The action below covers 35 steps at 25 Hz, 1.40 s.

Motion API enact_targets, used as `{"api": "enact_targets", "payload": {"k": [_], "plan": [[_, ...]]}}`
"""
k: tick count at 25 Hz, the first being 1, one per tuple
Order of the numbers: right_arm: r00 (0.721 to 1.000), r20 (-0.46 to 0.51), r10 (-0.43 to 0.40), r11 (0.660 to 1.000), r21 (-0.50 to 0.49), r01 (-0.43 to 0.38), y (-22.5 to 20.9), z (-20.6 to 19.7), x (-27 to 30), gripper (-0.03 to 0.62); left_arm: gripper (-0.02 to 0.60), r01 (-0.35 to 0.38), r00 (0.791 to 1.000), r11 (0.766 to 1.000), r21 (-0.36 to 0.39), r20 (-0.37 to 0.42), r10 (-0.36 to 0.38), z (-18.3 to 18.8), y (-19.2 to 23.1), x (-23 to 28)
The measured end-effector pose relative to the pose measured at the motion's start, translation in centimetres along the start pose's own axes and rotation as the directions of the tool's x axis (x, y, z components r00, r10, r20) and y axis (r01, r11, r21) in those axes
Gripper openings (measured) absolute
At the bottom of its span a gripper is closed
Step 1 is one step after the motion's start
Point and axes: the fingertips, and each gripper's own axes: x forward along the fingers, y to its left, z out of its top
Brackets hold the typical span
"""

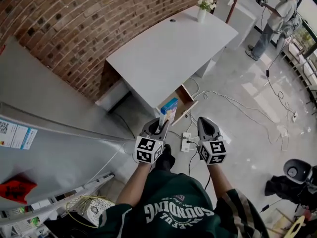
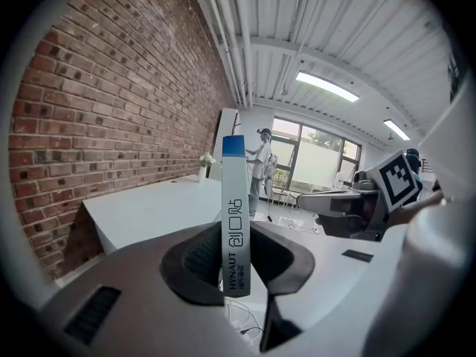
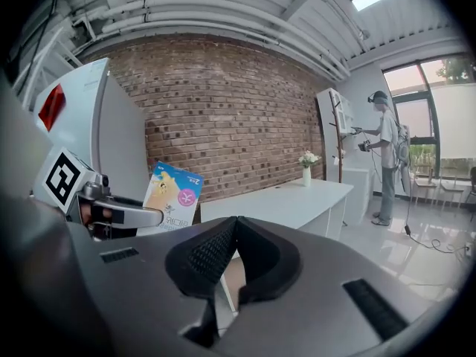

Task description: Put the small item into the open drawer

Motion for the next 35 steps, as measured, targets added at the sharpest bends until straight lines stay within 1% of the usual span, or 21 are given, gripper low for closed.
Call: {"api": "enact_targets", "payload": {"k": [4, 7, 11, 15, 18, 21, 25, 29, 32, 35], "plan": [[1.000, -0.005, -0.024, 1.000, 0.008, 0.024, -1.4, 1.4, 2.4, 0.023, 0.089, 0.041, 0.999, 0.999, 0.007, -0.025, -0.041, 1.1, 1.1, 3.1], [0.999, -0.013, -0.041, 0.999, 0.022, 0.041, -2.0, 2.0, 3.4, 0.023, 0.089, 0.069, 0.997, 0.998, 0.009, -0.046, -0.068, 1.2, 1.4, 4.9], [0.997, -0.028, -0.068, 0.997, 0.030, 0.069, -3.5, 1.4, 4.2, 0.023, 0.089, 0.094, 0.993, 0.996, -0.002, -0.074, -0.094, 0.5, 1.6, 6.9], [0.997, -0.034, -0.073, 0.996, 0.044, 0.074, -4.9, 1.5, 4.9, 0.023, 0.089, 0.102, 0.991, 0.995, -0.005, -0.092, -0.102, 0.4, 1.7, 8.7], [0.997, -0.043, -0.062, 0.996, 0.053, 0.065, -5.8, 1.1, 5.6, 0.023, 0.089, 0.096, 0.990, 0.995, -0.007, -0.106, -0.096, 0.1, 1.9, 10.1], [0.998, -0.057, -0.031, 0.997, 0.066, 0.035, -6.1, 1.0, 6.4, 0.023, 0.089, 0.085, 0.988, 0.996, -0.013, -0.125, -0.086, -0.4, 1.9, 11.3], [0.998, -0.068, -0.007, 0.998, 0.058, 0.011, -7.6, -0.1, 8.1, 0.023, 0.089, 0.085, 0.984, 0.996, -0.003, -0.157, -0.084, -1.2, 2.4, 13.1], [0.996, -0.085, 0.011, 0.998, 0.057, -0.006, -8.9, -1.1, 10.5, 0.023, 0.089, 0.085, 0.978, 0.996, 0.001, -0.193, -0.083, -3.1, 3.3, 15.5], [0.995, -0.101, 0.023, 0.998, 0.069, -0.016, -9.3, -1.9, 10.8, 0.023, 0.089, 0.089, 0.971, 0.996, -0.003, -0.224, -0.087, -4.6, 3.2, 16.5], [0.993, -0.113, 0.044, 0.997, 0.069, -0.036, -9.4, -3.3, 11.8, 0.023, 0.089, 0.085, 0.964, 0.996, 0.008, -0.255, -0.080, -6.3, 4.2, 17.7]]}}
